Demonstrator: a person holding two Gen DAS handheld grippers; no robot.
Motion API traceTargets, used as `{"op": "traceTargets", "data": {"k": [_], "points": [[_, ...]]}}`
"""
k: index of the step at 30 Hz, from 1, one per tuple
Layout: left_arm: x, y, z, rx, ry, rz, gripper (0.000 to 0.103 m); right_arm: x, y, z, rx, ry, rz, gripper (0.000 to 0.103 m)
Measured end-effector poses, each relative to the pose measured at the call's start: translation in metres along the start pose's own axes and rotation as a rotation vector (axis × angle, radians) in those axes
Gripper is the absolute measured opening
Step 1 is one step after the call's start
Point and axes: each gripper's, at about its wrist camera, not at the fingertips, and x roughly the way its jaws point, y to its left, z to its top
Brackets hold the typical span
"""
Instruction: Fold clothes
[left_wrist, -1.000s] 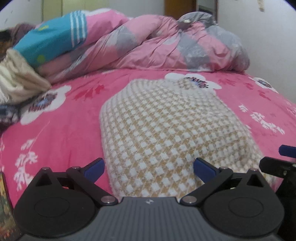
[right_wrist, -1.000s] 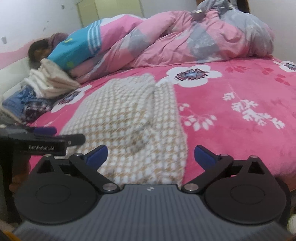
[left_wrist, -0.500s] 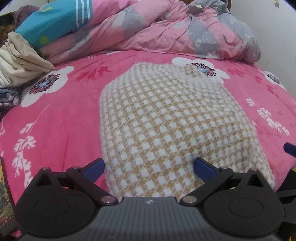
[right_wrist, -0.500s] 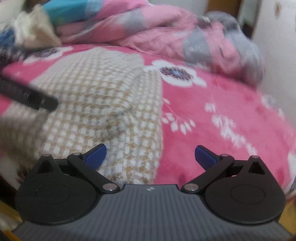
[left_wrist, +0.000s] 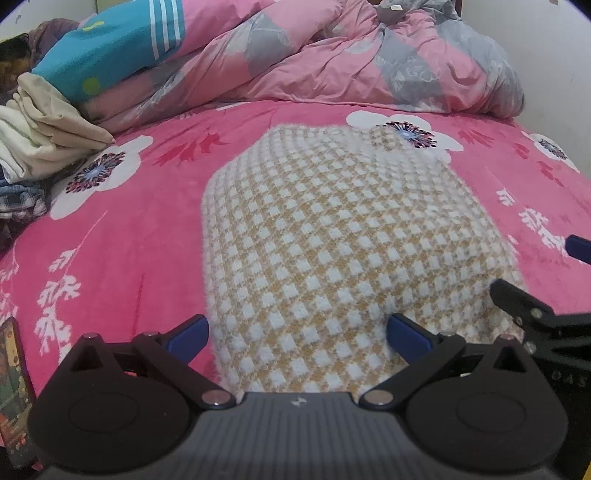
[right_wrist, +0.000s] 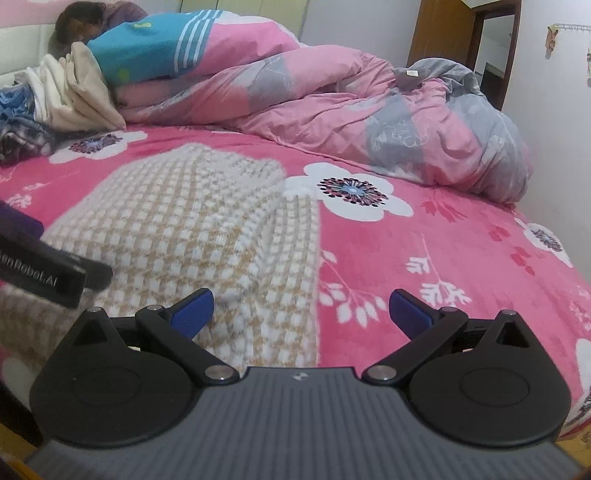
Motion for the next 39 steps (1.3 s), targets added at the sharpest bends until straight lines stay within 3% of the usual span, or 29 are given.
{"op": "traceTargets", "data": {"k": [16,33,39], "points": [[0.003,0.002,0.001,-0.004,0.028,-0.001,0.103,0.039,-0.021,-0.019,0.252,0.071,0.18,0.102],[0.01,0.006,0.003,-0.011,0.043,-0.024,0.103,0.045,-0.028,-0.027,0.322,0.096,0.228,0.102],[0.011,0.022,-0.002,-0.026,-0.001,-0.105,0.103,0.047,-0.029,-0.025,0.325,0.105,0.234,0.102]]}}
